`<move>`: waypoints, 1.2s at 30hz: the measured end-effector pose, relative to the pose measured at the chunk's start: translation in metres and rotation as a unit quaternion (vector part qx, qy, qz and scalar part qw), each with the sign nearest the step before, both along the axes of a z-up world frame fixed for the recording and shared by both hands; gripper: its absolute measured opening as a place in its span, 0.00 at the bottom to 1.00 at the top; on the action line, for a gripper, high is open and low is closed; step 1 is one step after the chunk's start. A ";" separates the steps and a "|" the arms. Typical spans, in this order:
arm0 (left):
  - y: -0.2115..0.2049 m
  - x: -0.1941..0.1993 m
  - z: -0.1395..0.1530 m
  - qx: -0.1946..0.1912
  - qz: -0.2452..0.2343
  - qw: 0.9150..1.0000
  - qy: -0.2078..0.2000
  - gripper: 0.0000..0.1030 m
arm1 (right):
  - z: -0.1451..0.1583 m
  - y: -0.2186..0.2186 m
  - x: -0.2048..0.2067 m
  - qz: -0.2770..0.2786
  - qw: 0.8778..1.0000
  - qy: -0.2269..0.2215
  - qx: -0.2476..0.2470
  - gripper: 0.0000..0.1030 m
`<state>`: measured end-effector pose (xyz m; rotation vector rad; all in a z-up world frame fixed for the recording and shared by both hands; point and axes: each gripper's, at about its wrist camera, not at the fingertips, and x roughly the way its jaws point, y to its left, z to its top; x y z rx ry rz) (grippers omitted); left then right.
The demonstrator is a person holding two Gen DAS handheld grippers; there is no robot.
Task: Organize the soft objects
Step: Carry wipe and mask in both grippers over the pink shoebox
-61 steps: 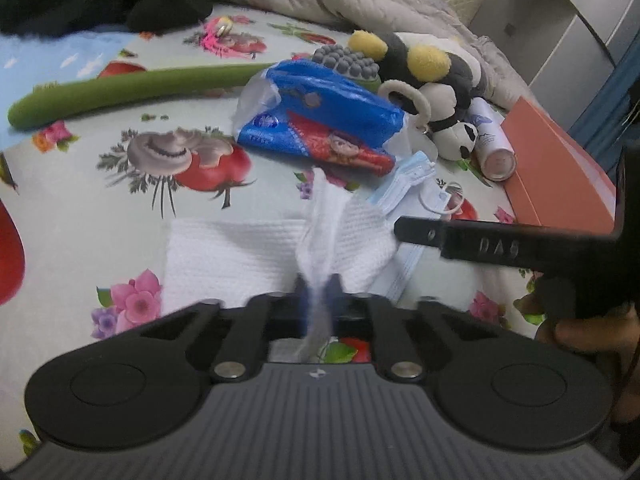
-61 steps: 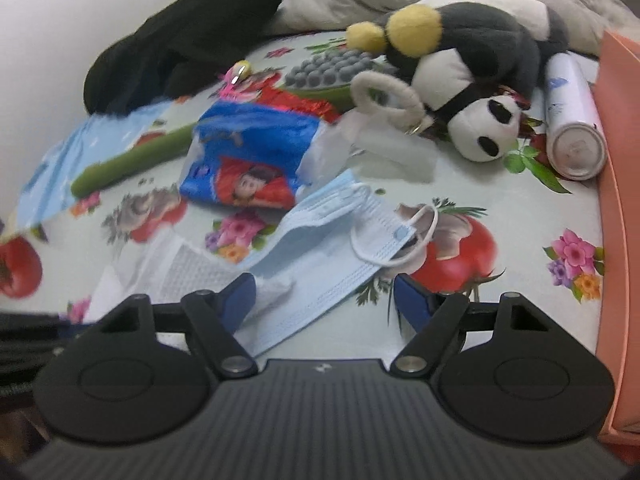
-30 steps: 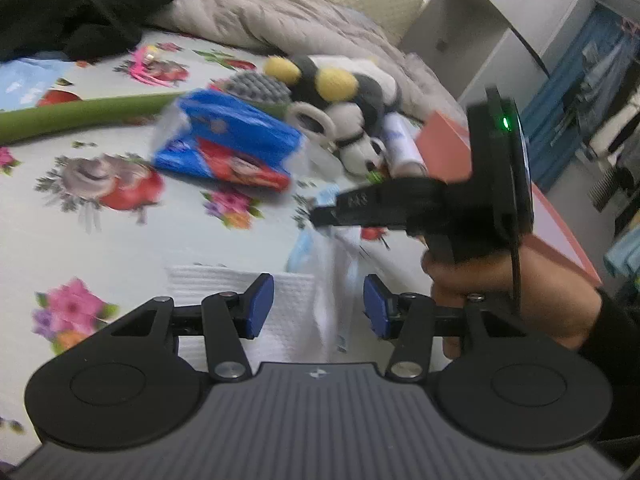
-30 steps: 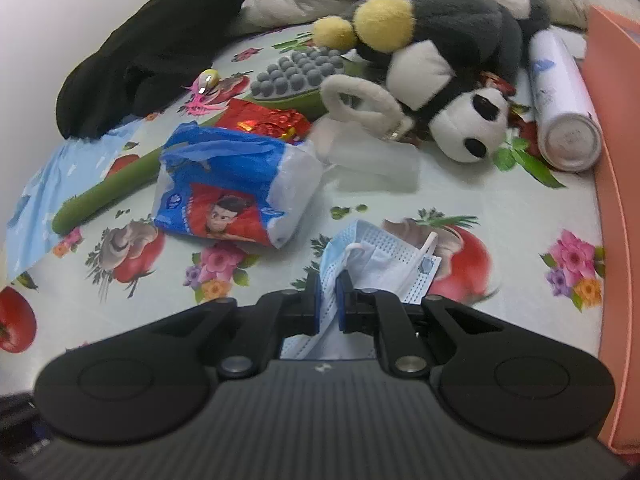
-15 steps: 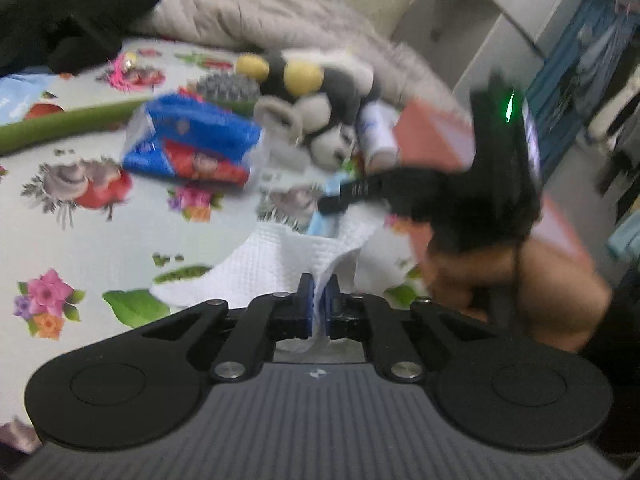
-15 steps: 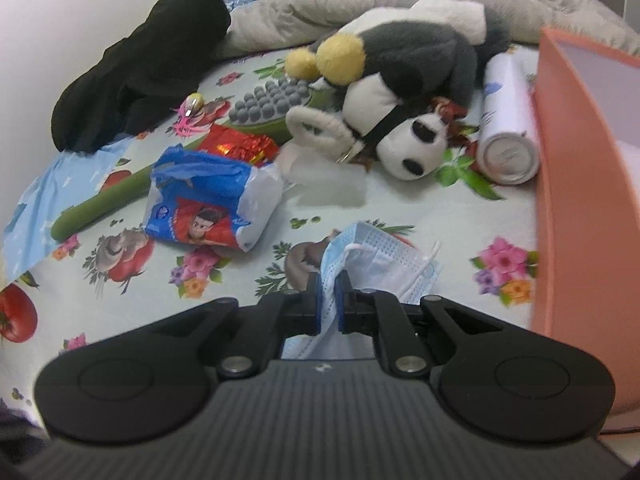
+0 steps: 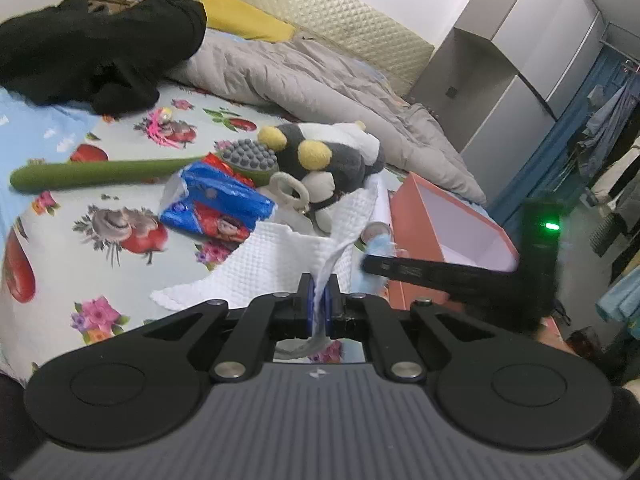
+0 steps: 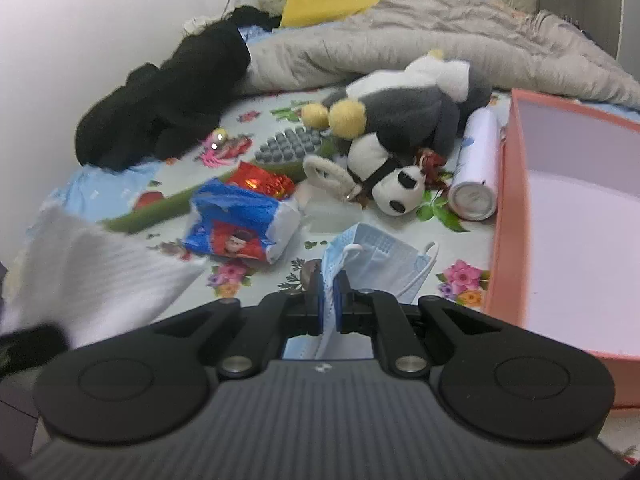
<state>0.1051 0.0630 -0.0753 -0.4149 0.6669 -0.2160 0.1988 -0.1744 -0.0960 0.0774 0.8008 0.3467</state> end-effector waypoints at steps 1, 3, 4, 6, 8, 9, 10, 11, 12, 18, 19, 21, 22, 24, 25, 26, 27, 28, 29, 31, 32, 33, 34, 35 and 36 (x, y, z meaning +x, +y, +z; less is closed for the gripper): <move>-0.002 0.000 0.004 0.004 0.003 1.000 -0.001 0.06 | 0.007 -0.004 -0.006 -0.001 1.000 -0.005 0.002 0.09; -0.005 0.000 0.011 0.005 0.002 1.000 -0.001 0.06 | 0.022 -0.012 -0.018 -0.005 1.000 -0.016 0.003 0.09; -0.008 -0.001 0.015 0.009 0.001 1.000 -0.003 0.06 | 0.029 -0.017 -0.024 -0.007 1.000 -0.022 0.004 0.09; -0.015 -0.001 0.022 0.023 -0.003 1.000 -0.005 0.06 | 0.045 -0.028 -0.037 -0.011 0.999 -0.034 0.007 0.09; -0.023 -0.001 0.028 0.029 -0.009 1.000 -0.004 0.06 | 0.058 -0.038 -0.049 -0.016 0.999 -0.043 0.010 0.09; -0.027 -0.002 0.031 0.030 -0.013 0.999 -0.004 0.06 | 0.064 -0.043 -0.054 -0.018 0.999 -0.048 0.011 0.09; -0.031 -0.002 0.035 0.033 -0.016 0.999 -0.004 0.06 | 0.070 -0.048 -0.060 -0.020 0.998 -0.054 0.013 0.09; -0.035 -0.003 0.038 0.034 -0.017 0.999 -0.003 0.06 | 0.076 -0.053 -0.066 -0.022 0.998 -0.060 0.013 0.09; -0.039 -0.003 0.041 0.035 -0.018 0.999 -0.002 0.06 | 0.081 -0.058 -0.070 -0.025 0.998 -0.064 0.014 0.09; -0.072 -0.008 0.059 0.032 -0.039 0.999 -0.006 0.06 | 0.106 -0.094 -0.101 -0.050 0.995 -0.089 0.016 0.09; -0.079 -0.008 0.062 0.031 -0.045 0.998 -0.007 0.06 | 0.108 -0.102 -0.105 -0.055 0.994 -0.091 0.015 0.09; -0.094 -0.009 0.067 0.030 -0.058 0.998 -0.008 0.06 | 0.111 -0.115 -0.112 -0.066 0.994 -0.091 0.018 0.09; -0.101 -0.009 0.068 0.029 -0.064 0.998 -0.008 0.06 | 0.113 -0.121 -0.115 -0.071 0.993 -0.093 0.019 0.09; -0.117 -0.007 0.071 0.026 -0.078 0.997 -0.006 0.06 | 0.116 -0.135 -0.119 -0.085 0.991 -0.099 0.011 0.09; -0.124 -0.005 0.073 0.026 -0.084 0.996 -0.006 0.06 | 0.117 -0.141 -0.120 -0.092 0.991 -0.100 0.008 0.09; -0.133 -0.003 0.074 0.028 -0.090 0.996 -0.005 0.06 | 0.117 -0.146 -0.119 -0.096 0.990 -0.100 0.008 0.09; -0.141 0.000 0.075 0.030 -0.096 0.995 -0.004 0.06 | 0.116 -0.154 -0.117 -0.102 0.990 -0.098 0.009 0.09; -0.151 0.004 0.075 0.031 -0.104 0.994 -0.002 0.06 | 0.115 -0.160 -0.115 -0.106 0.990 -0.097 0.008 0.09; -0.159 0.009 0.075 0.030 -0.109 0.994 0.001 0.06 | 0.115 -0.165 -0.113 -0.111 0.989 -0.096 0.007 0.09; -0.175 0.021 0.074 0.028 -0.122 0.992 0.009 0.06 | 0.112 -0.178 -0.105 -0.121 0.988 -0.091 0.006 0.09; -0.183 0.026 0.073 0.028 -0.127 0.991 0.011 0.06 | 0.109 -0.185 -0.099 -0.125 0.988 -0.088 0.007 0.09; -0.191 0.033 0.072 0.031 -0.134 0.990 0.015 0.06 | 0.107 -0.191 -0.094 -0.130 0.988 -0.085 0.007 0.09; -0.199 0.040 0.070 0.033 -0.137 0.990 0.020 0.06 | 0.104 -0.197 -0.089 -0.134 0.988 -0.081 0.009 0.09; -0.207 0.048 0.068 0.035 -0.140 0.989 0.027 0.06 | 0.102 -0.203 -0.084 -0.137 0.987 -0.077 0.011 0.09; -0.214 0.058 0.065 0.035 -0.144 0.988 0.034 0.06 | 0.098 -0.210 -0.076 -0.141 0.987 -0.072 0.014 0.09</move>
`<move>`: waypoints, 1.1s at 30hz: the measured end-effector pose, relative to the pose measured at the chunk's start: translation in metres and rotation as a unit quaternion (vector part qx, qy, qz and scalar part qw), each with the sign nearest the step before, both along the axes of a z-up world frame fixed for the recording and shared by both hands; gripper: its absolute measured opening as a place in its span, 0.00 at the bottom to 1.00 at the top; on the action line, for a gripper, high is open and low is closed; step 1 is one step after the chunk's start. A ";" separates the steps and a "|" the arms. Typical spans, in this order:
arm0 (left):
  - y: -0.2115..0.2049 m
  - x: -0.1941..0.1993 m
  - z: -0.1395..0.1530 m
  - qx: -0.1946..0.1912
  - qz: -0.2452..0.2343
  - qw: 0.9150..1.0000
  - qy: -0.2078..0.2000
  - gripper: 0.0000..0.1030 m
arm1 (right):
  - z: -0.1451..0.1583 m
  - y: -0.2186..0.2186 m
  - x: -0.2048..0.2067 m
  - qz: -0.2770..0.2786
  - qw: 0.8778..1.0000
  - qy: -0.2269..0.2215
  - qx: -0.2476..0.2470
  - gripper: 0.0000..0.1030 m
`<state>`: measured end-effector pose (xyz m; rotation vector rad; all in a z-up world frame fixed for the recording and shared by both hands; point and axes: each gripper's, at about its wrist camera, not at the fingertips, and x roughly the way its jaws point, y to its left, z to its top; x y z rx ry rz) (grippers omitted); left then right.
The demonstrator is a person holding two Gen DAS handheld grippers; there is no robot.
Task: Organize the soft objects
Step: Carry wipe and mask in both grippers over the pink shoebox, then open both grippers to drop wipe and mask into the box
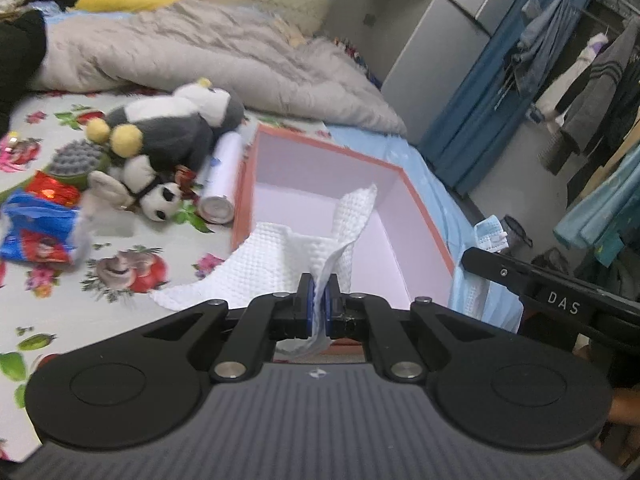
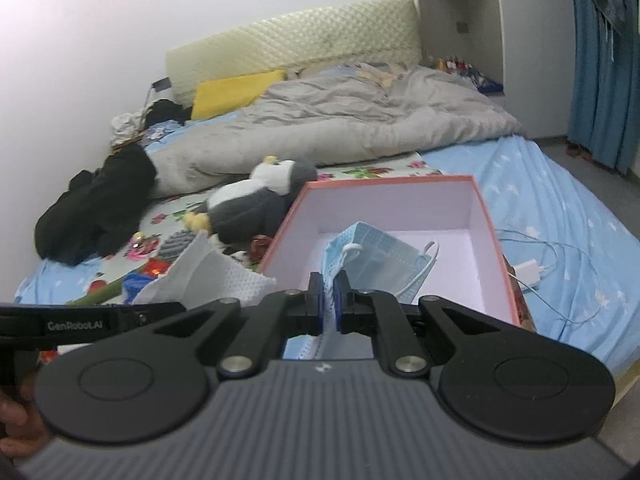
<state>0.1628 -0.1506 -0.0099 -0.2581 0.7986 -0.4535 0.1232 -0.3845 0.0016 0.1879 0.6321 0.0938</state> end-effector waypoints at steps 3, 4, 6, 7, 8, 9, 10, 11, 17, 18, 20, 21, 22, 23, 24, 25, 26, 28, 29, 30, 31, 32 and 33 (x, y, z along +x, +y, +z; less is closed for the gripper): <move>-0.022 0.027 -0.007 0.008 -0.008 1.000 0.015 0.06 | -0.011 -0.017 0.023 -0.006 1.000 0.013 0.005 0.09; -0.027 0.036 -0.009 0.010 -0.009 1.000 0.018 0.06 | -0.014 -0.023 0.029 -0.006 1.000 0.017 0.006 0.09; -0.040 0.055 -0.015 0.015 -0.012 1.000 0.024 0.06 | -0.022 -0.030 0.046 -0.005 1.000 0.023 0.001 0.09; -0.047 0.066 -0.019 0.017 -0.013 0.999 0.029 0.06 | -0.026 -0.033 0.053 -0.005 1.000 0.026 -0.001 0.09; -0.052 0.075 -0.024 0.019 -0.013 0.999 0.033 0.06 | -0.032 -0.037 0.064 -0.004 0.999 0.032 -0.003 0.09; -0.057 0.085 -0.029 0.021 -0.014 0.999 0.040 0.06 | -0.038 -0.042 0.072 -0.004 0.999 0.038 0.000 0.09; -0.062 0.095 -0.035 0.023 -0.014 0.998 0.048 0.06 | -0.042 -0.045 0.078 -0.003 0.999 0.043 0.003 0.09; -0.066 0.105 -0.041 0.026 -0.015 0.998 0.054 0.06 | -0.051 -0.049 0.088 -0.003 0.999 0.051 0.004 0.09; -0.088 0.157 -0.078 0.045 -0.022 0.995 0.088 0.06 | -0.096 -0.063 0.128 -0.009 0.994 0.103 0.019 0.10; -0.090 0.165 -0.084 0.048 -0.024 0.994 0.093 0.06 | -0.102 -0.065 0.133 -0.010 0.994 0.111 0.021 0.10; -0.095 0.175 -0.095 0.054 -0.028 0.993 0.103 0.06 | -0.114 -0.067 0.142 -0.011 0.992 0.125 0.024 0.10; -0.097 0.179 -0.100 0.057 -0.030 0.992 0.107 0.06 | -0.119 -0.067 0.146 -0.010 0.991 0.131 0.026 0.10; -0.098 0.183 -0.104 0.060 -0.032 0.992 0.111 0.06 | -0.123 -0.069 0.149 -0.011 0.990 0.138 0.027 0.10; -0.100 0.186 -0.108 0.061 -0.034 0.991 0.114 0.06 | -0.127 -0.069 0.152 -0.013 0.989 0.143 0.029 0.10; -0.101 0.189 -0.111 0.062 -0.035 0.991 0.117 0.06 | -0.130 -0.070 0.155 -0.013 0.988 0.148 0.032 0.10; -0.102 0.192 -0.114 0.062 -0.036 0.990 0.119 0.06 | -0.133 -0.071 0.156 -0.011 0.987 0.153 0.039 0.10; -0.104 0.195 -0.117 0.064 -0.037 0.990 0.121 0.06 | -0.134 -0.072 0.157 -0.009 0.987 0.155 0.048 0.10; -0.105 0.199 -0.120 0.066 -0.037 0.990 0.121 0.07 | -0.133 -0.072 0.157 -0.009 0.987 0.155 0.046 0.11; -0.105 0.200 -0.121 0.065 -0.039 0.990 0.122 0.07 | -0.132 -0.072 0.156 -0.012 0.987 0.155 0.043 0.11; -0.106 0.200 -0.121 0.065 -0.041 0.990 0.121 0.09 | -0.132 -0.073 0.156 -0.015 0.987 0.156 0.043 0.14; -0.107 0.199 -0.121 0.067 -0.044 0.990 0.117 0.14 | -0.132 -0.074 0.155 -0.018 0.986 0.157 0.045 0.20; -0.108 0.199 -0.120 0.071 -0.046 0.990 0.116 0.25 | -0.132 -0.076 0.154 -0.022 0.986 0.160 0.048 0.24; -0.108 0.198 -0.118 0.075 -0.046 0.989 0.117 0.35 | -0.132 -0.078 0.153 -0.026 0.985 0.162 0.053 0.32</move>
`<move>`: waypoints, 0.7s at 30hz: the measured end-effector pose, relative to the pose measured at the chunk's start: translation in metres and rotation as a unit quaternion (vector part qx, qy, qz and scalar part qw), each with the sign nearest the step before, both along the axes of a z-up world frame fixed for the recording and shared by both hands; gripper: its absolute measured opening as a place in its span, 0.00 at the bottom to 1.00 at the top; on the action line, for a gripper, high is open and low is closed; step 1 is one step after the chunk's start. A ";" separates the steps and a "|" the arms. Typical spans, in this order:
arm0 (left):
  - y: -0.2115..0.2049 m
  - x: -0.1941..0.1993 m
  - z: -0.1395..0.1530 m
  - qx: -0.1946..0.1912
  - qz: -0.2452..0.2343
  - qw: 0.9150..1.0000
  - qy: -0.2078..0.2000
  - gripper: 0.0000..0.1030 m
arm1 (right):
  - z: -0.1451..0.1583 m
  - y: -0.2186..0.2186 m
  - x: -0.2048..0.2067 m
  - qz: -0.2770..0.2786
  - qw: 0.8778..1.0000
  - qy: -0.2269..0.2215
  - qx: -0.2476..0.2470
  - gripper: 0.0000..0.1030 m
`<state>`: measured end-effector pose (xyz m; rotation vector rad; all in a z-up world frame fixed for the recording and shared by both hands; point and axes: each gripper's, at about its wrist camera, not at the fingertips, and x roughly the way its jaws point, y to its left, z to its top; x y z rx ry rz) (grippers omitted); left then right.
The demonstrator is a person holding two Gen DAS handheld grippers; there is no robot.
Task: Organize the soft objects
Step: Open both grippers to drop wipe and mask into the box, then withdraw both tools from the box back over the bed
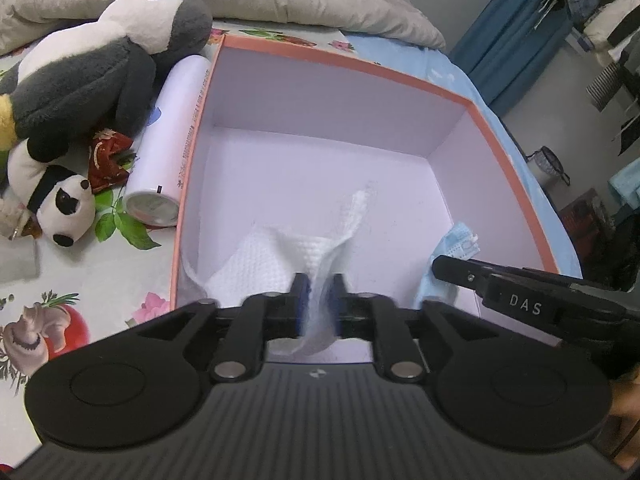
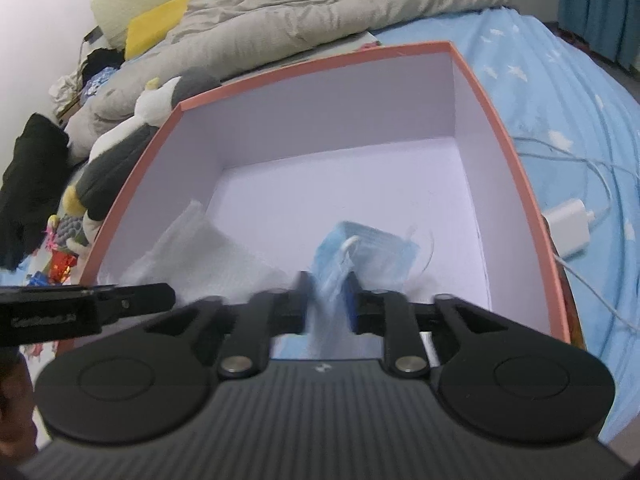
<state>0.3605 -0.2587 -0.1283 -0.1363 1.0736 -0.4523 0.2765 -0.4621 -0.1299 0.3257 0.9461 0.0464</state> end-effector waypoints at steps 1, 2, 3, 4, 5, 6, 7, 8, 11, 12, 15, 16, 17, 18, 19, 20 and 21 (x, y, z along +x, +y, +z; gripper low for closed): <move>0.000 -0.003 0.003 0.001 0.001 1.000 -0.001 0.37 | 0.002 -0.001 -0.002 -0.003 1.000 -0.001 0.006 0.36; 0.001 -0.005 0.006 0.000 0.002 1.000 -0.007 0.37 | 0.005 -0.002 -0.006 -0.005 1.000 -0.004 0.008 0.36; 0.002 -0.008 0.011 -0.001 0.001 1.000 -0.015 0.38 | 0.009 -0.002 -0.009 -0.005 1.000 -0.008 0.005 0.36; 0.003 -0.012 0.015 -0.001 -0.001 1.000 -0.021 0.38 | 0.014 -0.001 -0.012 -0.004 1.000 -0.012 0.002 0.36; 0.004 -0.016 0.021 -0.002 -0.002 1.000 -0.025 0.38 | 0.018 0.001 -0.014 -0.004 1.000 -0.016 0.000 0.36; 0.006 -0.020 0.026 -0.002 -0.002 1.000 -0.030 0.38 | 0.024 0.001 -0.020 -0.005 1.000 -0.022 -0.001 0.36; 0.007 -0.025 0.031 -0.003 -0.002 0.999 -0.035 0.38 | 0.029 0.002 -0.024 -0.007 1.000 -0.027 -0.001 0.36; 0.009 -0.030 0.037 -0.004 -0.002 0.999 -0.040 0.38 | 0.037 0.004 -0.031 -0.010 0.999 -0.034 -0.003 0.36; 0.016 -0.050 0.059 -0.010 -0.001 0.998 -0.058 0.38 | 0.059 0.010 -0.052 -0.014 0.998 -0.058 -0.009 0.36; 0.018 -0.058 0.066 -0.011 -0.002 0.998 -0.065 0.38 | 0.065 0.012 -0.058 -0.015 0.998 -0.063 -0.010 0.36; 0.027 -0.083 0.088 -0.016 -0.003 0.997 -0.082 0.38 | 0.089 0.020 -0.073 -0.005 0.997 -0.082 -0.004 0.34; 0.031 -0.092 0.095 -0.020 -0.004 0.996 -0.087 0.38 | 0.097 0.024 -0.078 -0.003 0.996 -0.091 -0.013 0.35; 0.035 -0.101 0.101 -0.020 -0.005 0.996 -0.092 0.38 | 0.105 0.028 -0.083 -0.002 0.995 -0.099 -0.021 0.35; 0.039 -0.109 0.107 -0.018 -0.004 0.995 -0.098 0.38 | 0.113 0.032 -0.089 0.001 0.994 -0.108 -0.021 0.36; 0.043 -0.118 0.114 -0.017 -0.005 0.994 -0.105 0.38 | 0.119 0.035 -0.095 0.003 0.993 -0.116 -0.019 0.35; 0.047 -0.125 0.119 -0.017 -0.005 0.994 -0.110 0.38 | 0.125 0.039 -0.102 0.005 0.992 -0.124 -0.018 0.35; 0.051 -0.132 0.124 -0.017 -0.003 0.993 -0.114 0.38 | 0.131 0.042 -0.108 0.006 0.991 -0.132 -0.019 0.35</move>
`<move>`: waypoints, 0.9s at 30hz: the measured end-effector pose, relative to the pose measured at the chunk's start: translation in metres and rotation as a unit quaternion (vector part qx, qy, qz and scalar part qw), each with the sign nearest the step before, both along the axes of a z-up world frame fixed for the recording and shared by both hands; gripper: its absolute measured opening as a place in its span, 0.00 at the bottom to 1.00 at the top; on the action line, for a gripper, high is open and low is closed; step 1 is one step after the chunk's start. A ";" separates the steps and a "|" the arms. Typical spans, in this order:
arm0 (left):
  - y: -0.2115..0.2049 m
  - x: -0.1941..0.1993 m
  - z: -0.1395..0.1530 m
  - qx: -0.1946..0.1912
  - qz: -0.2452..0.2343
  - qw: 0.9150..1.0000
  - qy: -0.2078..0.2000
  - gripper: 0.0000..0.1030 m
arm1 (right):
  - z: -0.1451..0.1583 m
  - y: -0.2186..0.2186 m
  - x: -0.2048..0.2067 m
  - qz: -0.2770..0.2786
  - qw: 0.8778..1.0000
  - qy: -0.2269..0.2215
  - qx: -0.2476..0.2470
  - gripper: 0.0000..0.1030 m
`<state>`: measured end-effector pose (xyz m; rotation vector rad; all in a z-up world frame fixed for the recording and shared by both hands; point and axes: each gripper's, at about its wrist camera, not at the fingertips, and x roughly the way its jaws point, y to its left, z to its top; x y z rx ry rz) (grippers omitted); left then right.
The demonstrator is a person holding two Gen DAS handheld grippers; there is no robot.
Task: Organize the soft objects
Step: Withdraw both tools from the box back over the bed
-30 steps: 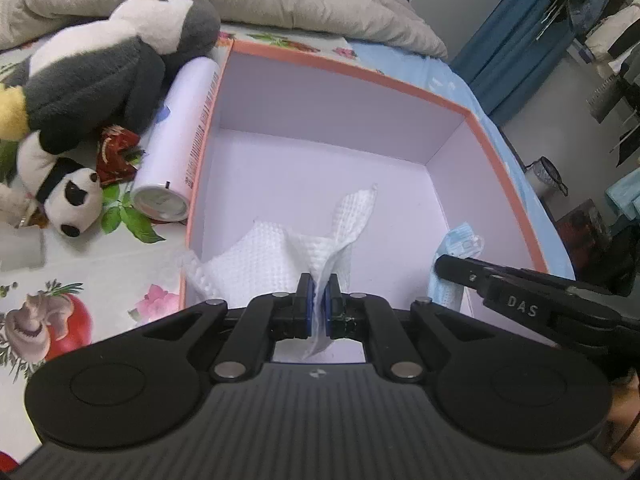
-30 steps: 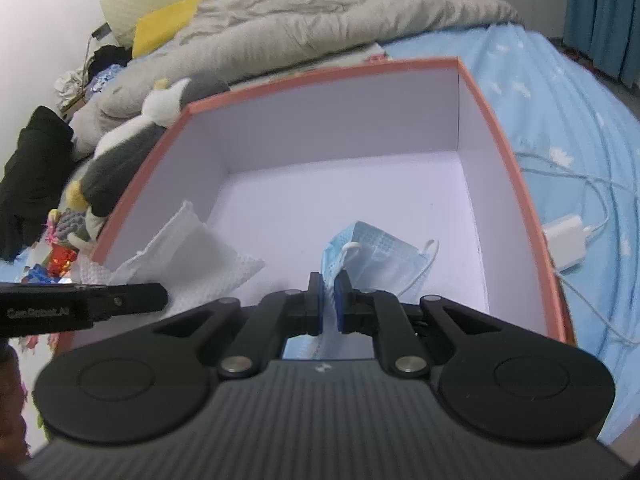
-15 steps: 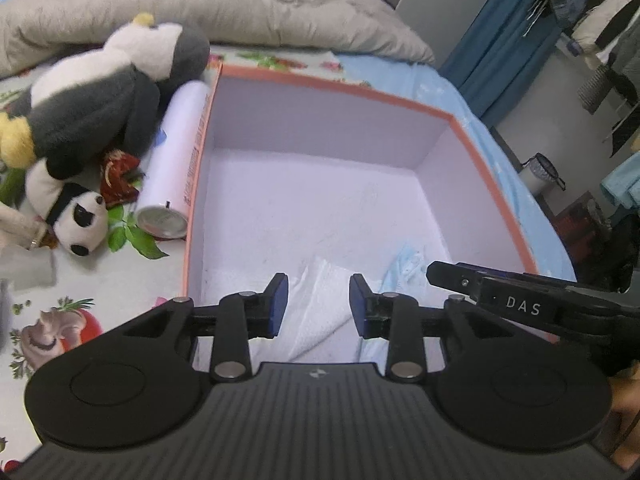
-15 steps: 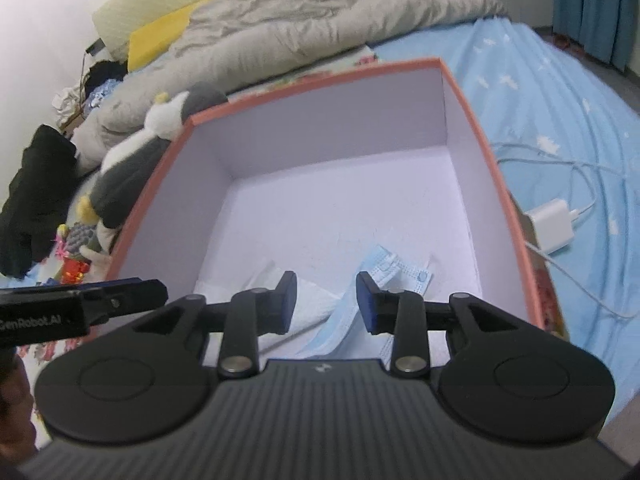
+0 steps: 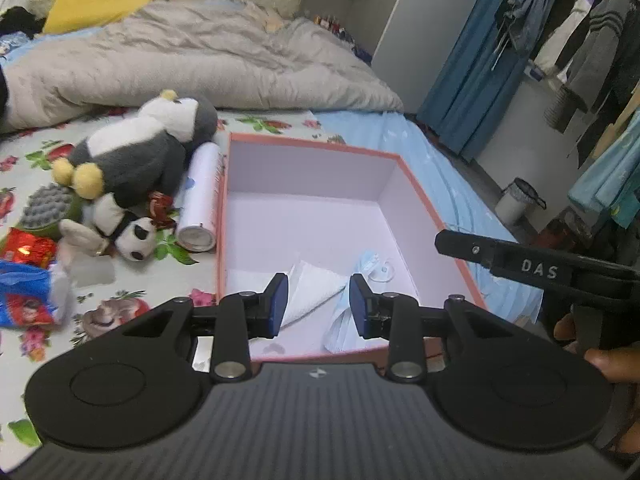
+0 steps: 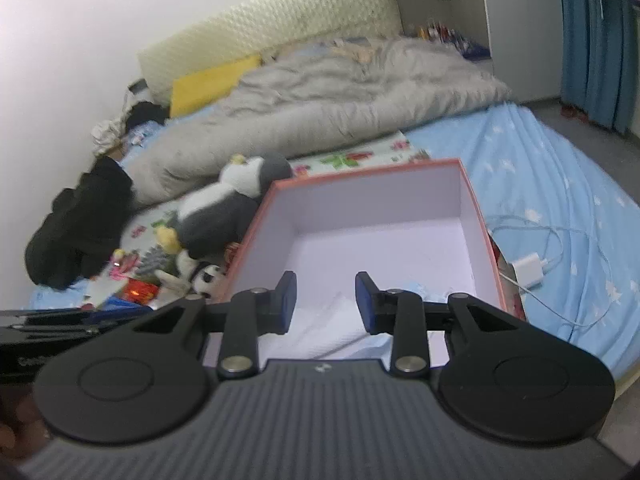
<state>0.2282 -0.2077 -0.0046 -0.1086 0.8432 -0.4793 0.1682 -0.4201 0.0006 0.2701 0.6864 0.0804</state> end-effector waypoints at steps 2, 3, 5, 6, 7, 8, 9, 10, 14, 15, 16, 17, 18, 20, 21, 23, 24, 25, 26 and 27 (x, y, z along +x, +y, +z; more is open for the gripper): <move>0.010 -0.015 0.010 -0.003 0.004 1.000 -0.008 0.38 | 0.010 0.006 -0.013 0.002 1.000 -0.014 0.000 0.35; 0.014 -0.022 0.013 -0.005 0.006 1.000 -0.012 0.38 | 0.013 0.009 -0.019 0.003 1.000 -0.018 0.003 0.35; 0.023 -0.037 0.021 -0.009 0.010 1.000 -0.020 0.38 | 0.019 0.015 -0.031 0.005 1.000 -0.024 0.007 0.35; 0.028 -0.044 0.025 -0.011 0.012 1.000 -0.024 0.38 | 0.023 0.019 -0.037 0.008 1.000 -0.029 0.006 0.35; 0.032 -0.049 0.028 -0.012 0.014 0.999 -0.027 0.38 | 0.025 0.023 -0.042 0.009 0.999 -0.032 0.005 0.35; 0.036 -0.056 0.031 -0.014 0.016 0.999 -0.031 0.38 | 0.027 0.027 -0.047 0.010 0.999 -0.035 0.004 0.35; 0.041 -0.063 0.035 -0.016 0.018 0.999 -0.036 0.38 | 0.028 0.031 -0.052 0.011 0.999 -0.038 0.006 0.35; 0.045 -0.068 0.037 -0.018 0.020 0.999 -0.039 0.38 | 0.029 0.035 -0.056 0.014 0.999 -0.040 0.007 0.35; 0.064 -0.091 0.044 -0.024 0.030 0.998 -0.050 0.38 | 0.030 0.054 -0.073 0.027 0.998 -0.048 0.009 0.35; 0.069 -0.095 0.045 -0.024 0.033 0.998 -0.051 0.38 | 0.030 0.059 -0.076 0.030 0.998 -0.049 0.010 0.35; 0.074 -0.100 0.046 -0.024 0.037 0.998 -0.053 0.38 | 0.030 0.063 -0.080 0.033 0.998 -0.051 0.012 0.35; 0.079 -0.104 0.047 -0.024 0.041 0.997 -0.054 0.38 | 0.029 0.067 -0.084 0.035 0.998 -0.053 0.014 0.35; 0.086 -0.108 0.047 -0.025 0.045 0.997 -0.054 0.38 | 0.028 0.070 -0.087 0.037 0.998 -0.054 0.016 0.35; 0.097 -0.117 0.048 -0.025 0.053 0.997 -0.058 0.38 | 0.026 0.079 -0.095 0.044 0.997 -0.057 0.015 0.35; 0.102 -0.122 0.048 -0.024 0.057 0.996 -0.059 0.38 | 0.024 0.083 -0.098 0.048 0.997 -0.056 0.013 0.35; 0.112 -0.130 0.047 -0.024 0.063 0.996 -0.059 0.38 | 0.021 0.089 -0.105 0.053 0.997 -0.053 0.013 0.35; 0.115 -0.134 0.046 -0.024 0.065 0.996 -0.058 0.38 | 0.019 0.093 -0.109 0.055 0.997 -0.052 0.013 0.35; 0.119 -0.138 0.044 -0.023 0.067 0.996 -0.058 0.38 | 0.018 0.097 -0.112 0.058 0.997 -0.051 0.013 0.35; 0.122 -0.142 0.043 -0.022 0.069 0.996 -0.059 0.38 | 0.016 0.101 -0.115 0.061 0.997 -0.050 0.014 0.35; 0.125 -0.145 0.041 -0.022 0.072 0.995 -0.059 0.38 | 0.015 0.105 -0.118 0.067 0.996 -0.050 0.014 0.35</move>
